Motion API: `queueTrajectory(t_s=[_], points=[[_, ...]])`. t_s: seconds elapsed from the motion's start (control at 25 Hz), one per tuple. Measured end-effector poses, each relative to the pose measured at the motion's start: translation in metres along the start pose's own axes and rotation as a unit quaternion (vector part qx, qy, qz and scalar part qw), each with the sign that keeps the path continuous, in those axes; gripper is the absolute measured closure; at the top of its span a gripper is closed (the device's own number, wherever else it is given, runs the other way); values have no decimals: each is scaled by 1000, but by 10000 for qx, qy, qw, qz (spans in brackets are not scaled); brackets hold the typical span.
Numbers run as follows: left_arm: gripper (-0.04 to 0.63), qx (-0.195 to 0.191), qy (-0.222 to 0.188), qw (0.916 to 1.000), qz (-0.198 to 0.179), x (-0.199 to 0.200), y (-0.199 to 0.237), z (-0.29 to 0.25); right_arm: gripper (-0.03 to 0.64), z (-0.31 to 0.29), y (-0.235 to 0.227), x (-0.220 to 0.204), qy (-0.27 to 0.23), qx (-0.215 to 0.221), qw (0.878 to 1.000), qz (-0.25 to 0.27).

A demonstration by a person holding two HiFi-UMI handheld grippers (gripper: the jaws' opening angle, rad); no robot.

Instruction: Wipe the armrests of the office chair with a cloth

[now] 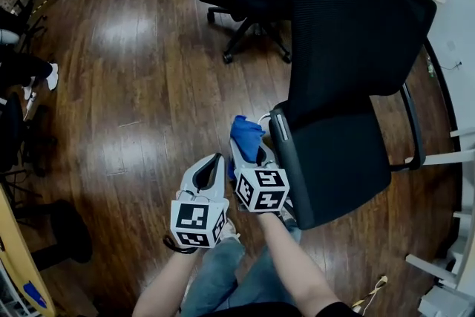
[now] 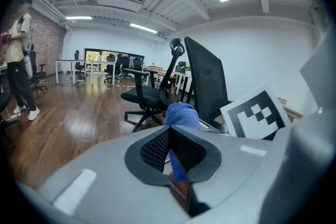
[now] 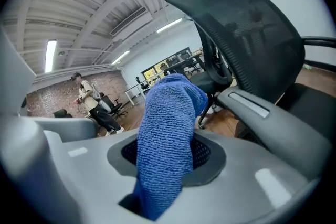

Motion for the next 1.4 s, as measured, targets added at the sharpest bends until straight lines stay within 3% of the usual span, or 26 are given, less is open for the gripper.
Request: queueTrajectory(t_s=[0.28,0.48,1.0,1.4], points=[[592,-244,44,9997,-91,-26,18,-1,479,-32,-34,-11,-404,-619,9965,-402],[591,-430,133,9990,-54,-45,20,-1,479,-27,-41,-17,-531,-815,9942,-458],[592,-1176,152,9929,-108,-47,-11,33,479,58,-32,-50,-534,-1370,9879,-496],[591,-1347,153,9908,-58,-63,-56,57,479,124,-38,-78,-375,-1550,9863,-434]])
Point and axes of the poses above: the fingertips, and each gripper's own axes: z backward along the fingers, y to its left, x out of its top, the point moved 9 cm from there along z, backward along the fingers, and after that the axes turned 11 degrees about -z, right-handed, at the moved point
